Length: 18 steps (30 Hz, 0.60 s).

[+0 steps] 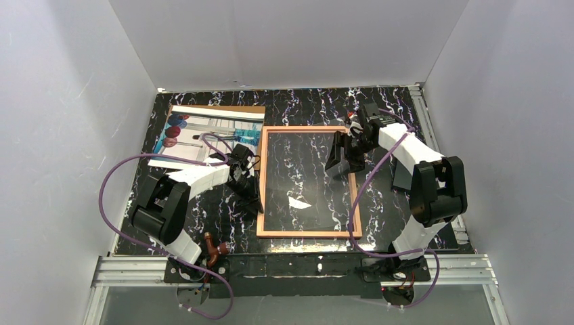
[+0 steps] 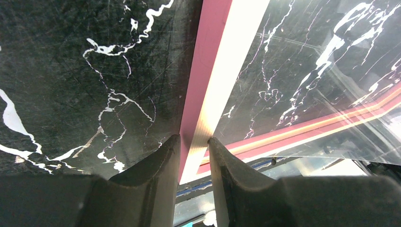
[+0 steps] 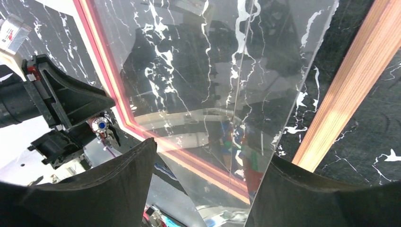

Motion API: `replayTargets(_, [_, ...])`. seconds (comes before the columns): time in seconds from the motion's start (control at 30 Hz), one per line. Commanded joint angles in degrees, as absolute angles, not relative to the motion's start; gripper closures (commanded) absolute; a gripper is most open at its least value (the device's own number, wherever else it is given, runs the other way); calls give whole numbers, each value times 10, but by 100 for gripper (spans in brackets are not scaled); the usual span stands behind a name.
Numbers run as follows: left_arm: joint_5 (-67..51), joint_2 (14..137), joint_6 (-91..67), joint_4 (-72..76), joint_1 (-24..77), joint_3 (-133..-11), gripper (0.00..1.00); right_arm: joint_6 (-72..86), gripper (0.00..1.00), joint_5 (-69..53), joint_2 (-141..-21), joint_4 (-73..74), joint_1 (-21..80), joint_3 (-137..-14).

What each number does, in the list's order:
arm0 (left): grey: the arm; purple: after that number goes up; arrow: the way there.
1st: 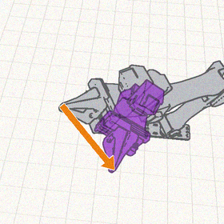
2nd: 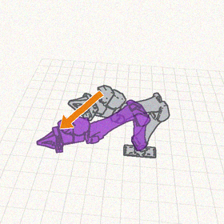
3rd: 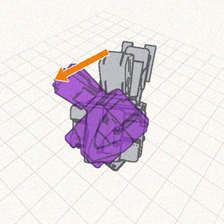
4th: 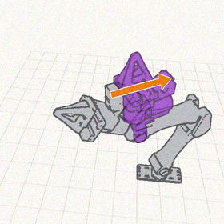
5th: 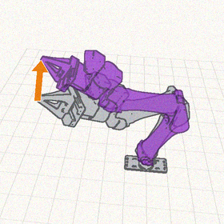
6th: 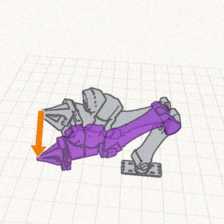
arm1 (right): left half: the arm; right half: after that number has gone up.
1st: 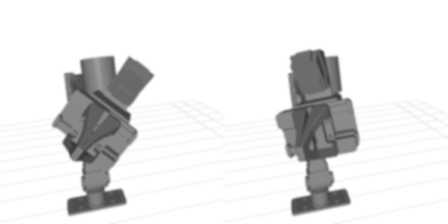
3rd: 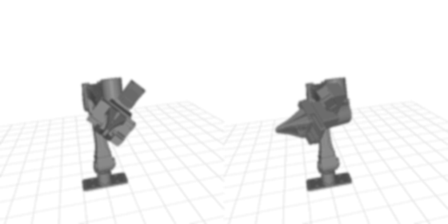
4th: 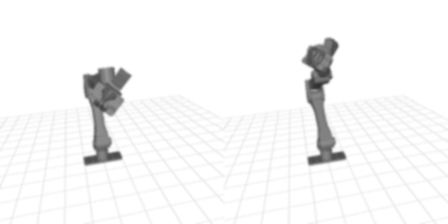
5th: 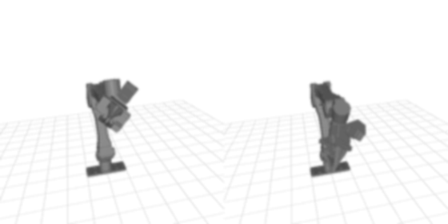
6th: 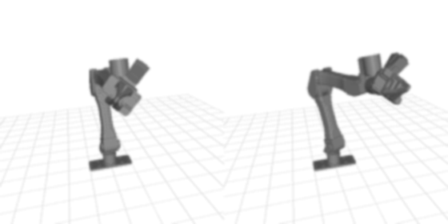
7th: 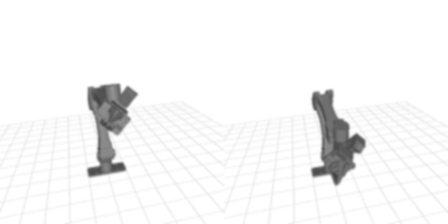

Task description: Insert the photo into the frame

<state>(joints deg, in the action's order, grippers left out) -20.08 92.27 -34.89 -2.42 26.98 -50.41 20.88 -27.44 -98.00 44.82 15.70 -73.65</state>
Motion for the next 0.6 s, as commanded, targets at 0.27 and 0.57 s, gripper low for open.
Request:
replayTargets(0.27, [-173,951,-335,-90,283,-491,73,205,24,-205,-979,448,176,-733])
replayTargets(0.57, [-172,954,-334,-91,285,-493,73,205,23,-107,-990,464,203,-738])
